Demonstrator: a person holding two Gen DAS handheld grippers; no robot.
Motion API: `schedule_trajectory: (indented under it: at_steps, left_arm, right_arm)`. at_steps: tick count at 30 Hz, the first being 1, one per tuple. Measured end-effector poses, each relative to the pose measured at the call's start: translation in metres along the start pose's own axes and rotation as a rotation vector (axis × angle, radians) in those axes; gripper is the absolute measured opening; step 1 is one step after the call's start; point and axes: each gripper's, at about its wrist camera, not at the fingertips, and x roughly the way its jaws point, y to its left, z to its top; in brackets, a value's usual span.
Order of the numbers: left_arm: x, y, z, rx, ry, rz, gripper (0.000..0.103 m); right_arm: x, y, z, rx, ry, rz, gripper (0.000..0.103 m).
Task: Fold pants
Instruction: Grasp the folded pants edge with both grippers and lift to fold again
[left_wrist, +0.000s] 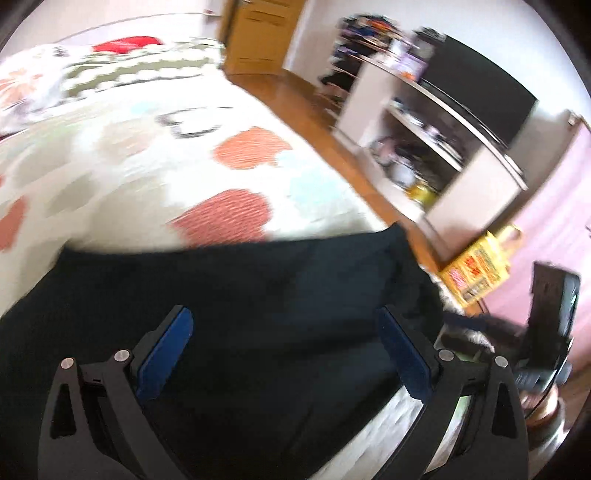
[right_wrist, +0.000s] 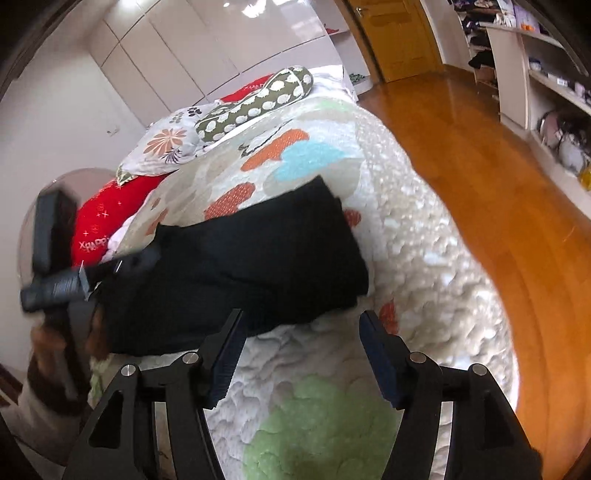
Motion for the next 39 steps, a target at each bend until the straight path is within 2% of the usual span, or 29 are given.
schedule_trajectory:
  at_steps: [4, 9, 14, 19, 20, 22, 23, 24, 25, 26, 28, 29, 32, 34, 36, 37, 38, 39]
  left_arm:
    - [0.035, -0.019, 0.025, 0.081, 0.071, -0.091, 0.1]
    - [0.071, -0.046, 0.047, 0.222, 0.116, -0.096, 0.1]
    - [0.101, -0.057, 0.06, 0.248, 0.191, -0.129, 0.1]
    - [0.114, -0.068, 0.064, 0.289, 0.194, -0.132, 0.1]
    - [0.115, -0.07, 0.063, 0.29, 0.188, -0.134, 0.097]
    - [0.118, -0.075, 0.061, 0.312, 0.167, -0.114, 0.089]
    - [0.119, -0.078, 0.059, 0.323, 0.155, -0.101, 0.087]
    - [0.119, -0.078, 0.059, 0.324, 0.148, -0.097, 0.084]
    - [0.118, -0.077, 0.061, 0.319, 0.142, -0.1, 0.074]
    - [0.115, -0.076, 0.063, 0.305, 0.139, -0.122, 0.047]
    - [0.108, -0.073, 0.071, 0.245, 0.163, -0.21, 0.023]
    - [0.099, -0.071, 0.074, 0.226, 0.153, -0.221, 0.023]
    - [0.07, -0.065, 0.083, 0.231, 0.091, -0.17, 0.023]
    - [0.04, -0.044, 0.09, 0.153, 0.065, -0.159, 0.024]
    - [0.01, -0.015, 0.092, 0.066, 0.045, -0.158, 0.037]
    - [-0.007, 0.001, 0.091, 0.019, 0.021, -0.152, 0.057]
    - [-0.025, 0.018, 0.087, -0.028, -0.013, -0.145, 0.071]
    - [-0.045, 0.036, 0.081, -0.069, -0.049, -0.145, 0.075]
  right_arm:
    - [0.013, -0.001, -0.002, 0.023, 0.007, 0.02, 0.066]
    - [0.022, -0.002, 0.001, 0.029, 0.001, 0.039, 0.071]
    - [0.028, -0.004, 0.002, 0.051, -0.012, 0.047, 0.074]
    - [0.034, -0.005, 0.004, 0.1, -0.049, 0.046, 0.077]
    - [0.035, -0.006, 0.005, 0.12, -0.059, 0.047, 0.074]
    - [0.037, -0.008, 0.008, 0.133, -0.073, 0.031, 0.056]
    - [0.038, -0.011, 0.009, 0.146, -0.084, 0.028, 0.036]
    - [0.038, -0.013, 0.009, 0.16, -0.088, 0.045, 0.027]
    - [0.037, -0.015, 0.01, 0.177, -0.09, 0.068, 0.026]
    - [0.036, -0.014, 0.011, 0.176, -0.094, 0.075, 0.023]
    - [0.028, -0.004, 0.015, 0.137, -0.116, 0.067, 0.02]
    - [0.024, 0.003, 0.017, 0.112, -0.126, 0.063, 0.019]
    - [0.008, 0.029, 0.03, 0.029, -0.164, 0.077, 0.018]
    - [-0.005, 0.053, 0.039, -0.051, -0.195, 0.084, 0.018]
    - [-0.012, 0.077, 0.046, -0.11, -0.213, 0.119, 0.018]
    - [-0.013, 0.091, 0.049, -0.142, -0.216, 0.146, 0.018]
    - [-0.012, 0.102, 0.051, -0.169, -0.215, 0.166, 0.018]
    - [-0.008, 0.115, 0.051, -0.198, -0.211, 0.189, 0.018]
